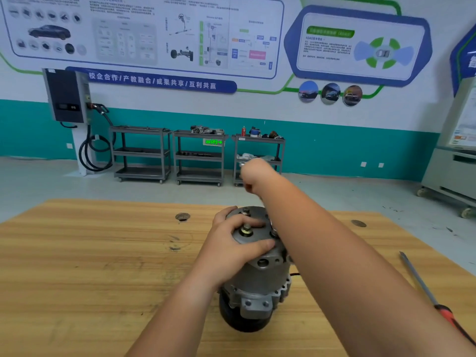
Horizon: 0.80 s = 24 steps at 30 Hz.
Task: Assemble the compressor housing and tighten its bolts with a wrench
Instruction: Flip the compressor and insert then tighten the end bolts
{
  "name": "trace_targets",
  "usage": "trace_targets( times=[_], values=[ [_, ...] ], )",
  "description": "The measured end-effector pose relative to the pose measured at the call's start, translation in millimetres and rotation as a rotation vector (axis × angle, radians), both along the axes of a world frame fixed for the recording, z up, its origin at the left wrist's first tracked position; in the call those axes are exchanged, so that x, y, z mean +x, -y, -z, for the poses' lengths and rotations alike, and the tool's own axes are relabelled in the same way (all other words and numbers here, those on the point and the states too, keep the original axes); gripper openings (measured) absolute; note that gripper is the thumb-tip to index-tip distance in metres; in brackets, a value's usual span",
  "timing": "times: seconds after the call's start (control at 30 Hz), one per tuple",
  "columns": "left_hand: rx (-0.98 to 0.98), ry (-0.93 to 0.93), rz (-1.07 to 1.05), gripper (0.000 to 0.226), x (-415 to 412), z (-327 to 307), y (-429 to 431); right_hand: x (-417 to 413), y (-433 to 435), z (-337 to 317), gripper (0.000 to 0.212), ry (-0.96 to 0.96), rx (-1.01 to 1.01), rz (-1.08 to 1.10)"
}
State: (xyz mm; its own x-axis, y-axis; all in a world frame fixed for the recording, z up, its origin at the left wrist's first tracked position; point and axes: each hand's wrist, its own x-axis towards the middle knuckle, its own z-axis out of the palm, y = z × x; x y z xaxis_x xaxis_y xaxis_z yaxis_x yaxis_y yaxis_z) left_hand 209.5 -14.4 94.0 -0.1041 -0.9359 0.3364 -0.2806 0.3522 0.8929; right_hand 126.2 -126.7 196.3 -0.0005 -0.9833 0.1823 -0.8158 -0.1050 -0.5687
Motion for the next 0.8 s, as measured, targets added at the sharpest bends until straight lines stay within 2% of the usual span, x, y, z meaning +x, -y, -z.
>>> trace_targets(
  times=[0.07, 0.17, 0.33, 0.4, 0.53, 0.63, 0.73, 0.8],
  values=[
    [-0.019, 0.025, -0.021, 0.03, -1.0, 0.3, -1.1, -24.8, 9.2, 6.1, 0.028, 0.467, 0.118, 0.026],
    [-0.002, 0.024, -0.02, 0.028, 0.4, 2.1, 0.7, -57.2, 11.8, 26.7, 0.025, 1.175, 0.104, 0.122],
    [0.009, 0.039, -0.005, 0.028, -2.3, 0.2, 1.9, -94.7, -10.5, 53.5, 0.017, 1.87, -0.053, 0.05],
    [-0.006, 0.042, -0.002, 0.027, -2.4, 0.0, 3.0, -106.8, -26.0, 61.5, 0.016, 2.004, -0.164, 0.005],
    [-0.023, 0.003, 0.011, 0.026, 0.8, 1.6, 4.7, -122.3, -79.0, 79.0, 0.023, 1.93, -0.525, -0.086],
    [-0.041, -0.013, -0.004, 0.026, 2.7, 4.8, 7.4, -119.0, -130.3, 95.9, 0.029, 1.774, -0.744, -0.283],
    [-0.034, -0.007, -0.001, 0.027, 4.2, 5.6, 6.9, -96.1, -168.3, 109.3, 0.03, 1.465, -0.93, -0.493],
    [-0.045, -0.013, -0.005, 0.027, 4.7, 5.6, 6.8, -77.9, -183.8, 108.0, 0.029, 1.083, -1.038, -0.559]
  ],
)
